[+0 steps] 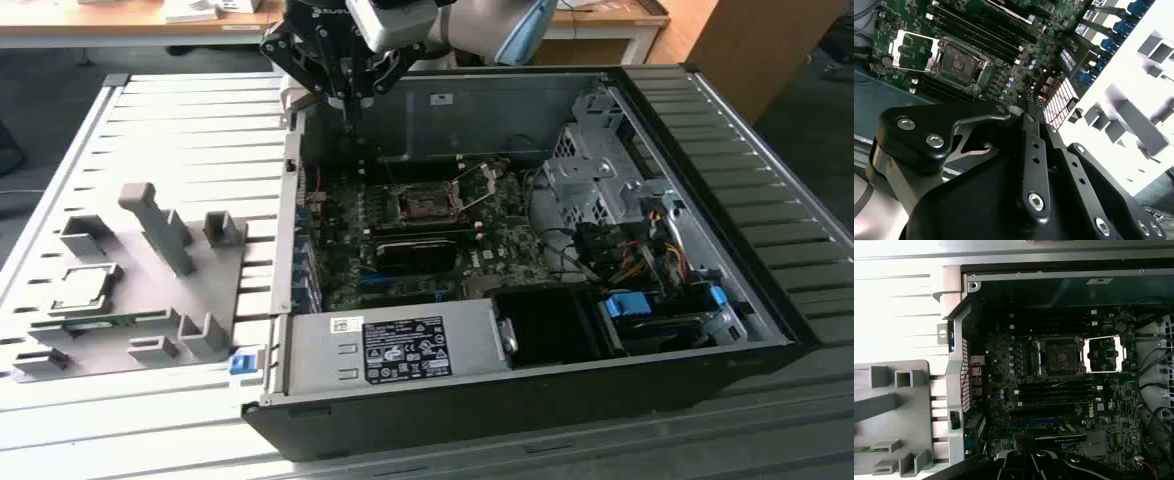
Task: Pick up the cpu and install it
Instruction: 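Reach for the cpu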
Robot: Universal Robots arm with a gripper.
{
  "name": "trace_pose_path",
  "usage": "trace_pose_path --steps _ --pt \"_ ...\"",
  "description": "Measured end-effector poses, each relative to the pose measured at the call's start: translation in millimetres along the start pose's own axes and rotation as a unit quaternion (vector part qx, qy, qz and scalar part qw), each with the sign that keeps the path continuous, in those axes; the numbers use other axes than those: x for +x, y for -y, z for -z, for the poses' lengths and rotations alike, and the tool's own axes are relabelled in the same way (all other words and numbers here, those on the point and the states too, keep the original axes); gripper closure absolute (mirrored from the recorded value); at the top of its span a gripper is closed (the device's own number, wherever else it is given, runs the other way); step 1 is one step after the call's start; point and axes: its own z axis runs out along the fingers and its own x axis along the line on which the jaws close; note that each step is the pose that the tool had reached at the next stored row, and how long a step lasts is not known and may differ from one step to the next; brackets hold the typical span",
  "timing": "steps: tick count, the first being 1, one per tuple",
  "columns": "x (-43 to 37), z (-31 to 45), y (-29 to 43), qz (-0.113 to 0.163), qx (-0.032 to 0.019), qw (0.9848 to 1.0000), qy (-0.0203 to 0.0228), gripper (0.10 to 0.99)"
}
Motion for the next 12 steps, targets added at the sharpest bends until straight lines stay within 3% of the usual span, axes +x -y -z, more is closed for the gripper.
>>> trace_pose_path --steps 12 --pt "3.0 0.1 0.2 0.000 0.0000 1.0000 0.0000 0.980"
